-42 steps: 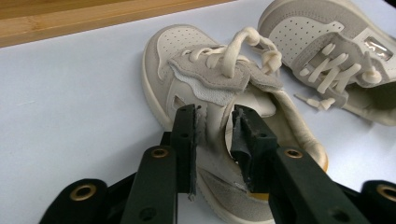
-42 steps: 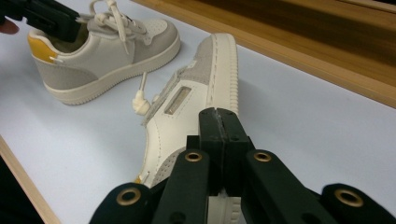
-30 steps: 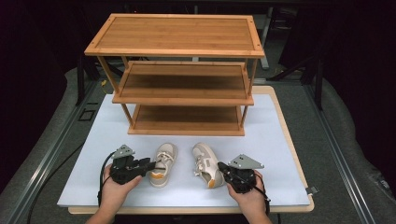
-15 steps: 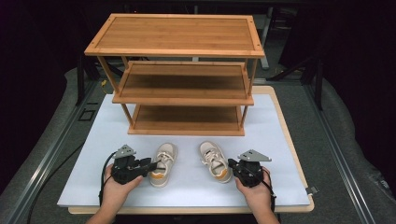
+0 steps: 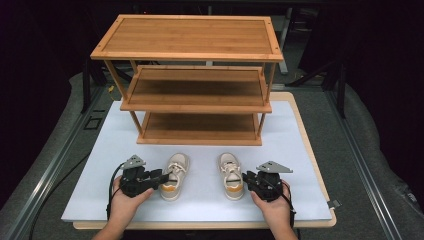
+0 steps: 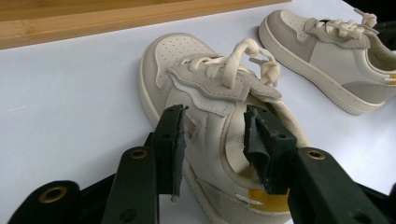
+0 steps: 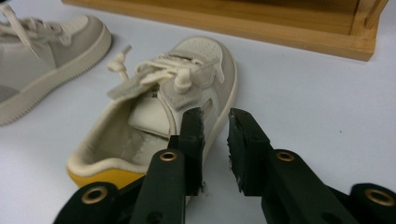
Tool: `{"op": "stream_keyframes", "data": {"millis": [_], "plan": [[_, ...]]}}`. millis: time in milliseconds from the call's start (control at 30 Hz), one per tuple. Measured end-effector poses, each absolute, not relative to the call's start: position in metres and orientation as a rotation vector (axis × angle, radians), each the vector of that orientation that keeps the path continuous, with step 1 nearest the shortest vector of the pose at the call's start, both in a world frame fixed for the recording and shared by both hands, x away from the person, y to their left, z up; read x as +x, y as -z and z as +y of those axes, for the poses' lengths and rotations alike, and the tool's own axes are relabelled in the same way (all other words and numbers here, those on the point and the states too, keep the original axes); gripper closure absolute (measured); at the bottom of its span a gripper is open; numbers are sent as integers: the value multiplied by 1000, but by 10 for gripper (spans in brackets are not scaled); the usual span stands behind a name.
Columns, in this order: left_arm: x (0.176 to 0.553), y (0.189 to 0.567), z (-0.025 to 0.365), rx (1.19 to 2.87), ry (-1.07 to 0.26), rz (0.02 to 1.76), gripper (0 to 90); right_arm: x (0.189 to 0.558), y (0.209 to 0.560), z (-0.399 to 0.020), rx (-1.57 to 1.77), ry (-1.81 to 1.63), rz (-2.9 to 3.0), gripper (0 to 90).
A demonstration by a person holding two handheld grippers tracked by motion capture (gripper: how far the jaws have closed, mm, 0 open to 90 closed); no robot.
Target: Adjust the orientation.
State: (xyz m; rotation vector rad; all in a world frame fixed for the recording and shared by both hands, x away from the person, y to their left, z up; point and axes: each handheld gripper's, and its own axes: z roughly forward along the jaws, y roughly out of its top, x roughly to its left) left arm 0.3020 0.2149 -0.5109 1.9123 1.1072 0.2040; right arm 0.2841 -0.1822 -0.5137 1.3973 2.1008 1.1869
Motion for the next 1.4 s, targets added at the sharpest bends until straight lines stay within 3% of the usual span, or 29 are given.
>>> {"op": "stream_keyframes", "data": {"millis": [533,767,967,1133,1167,1400], "plan": [[307,516,210,1900,-222,1117,551,281,510,-166,1329,-1284,2079,636],[312,520,206,1892,-235,1132,484,290,518,-164,1374,-1254,2090,594],[314,522,205,1891,-238,1131,524,295,522,-163,1395,-1246,2088,531],[314,521,204,1906,-243,1137,545,297,523,-161,1402,-1214,2085,531],[314,521,204,1905,-242,1139,547,297,523,-161,1408,-1225,2093,582],[314,519,198,1894,-222,1187,564,298,519,-159,1464,-1235,2099,617]]}}
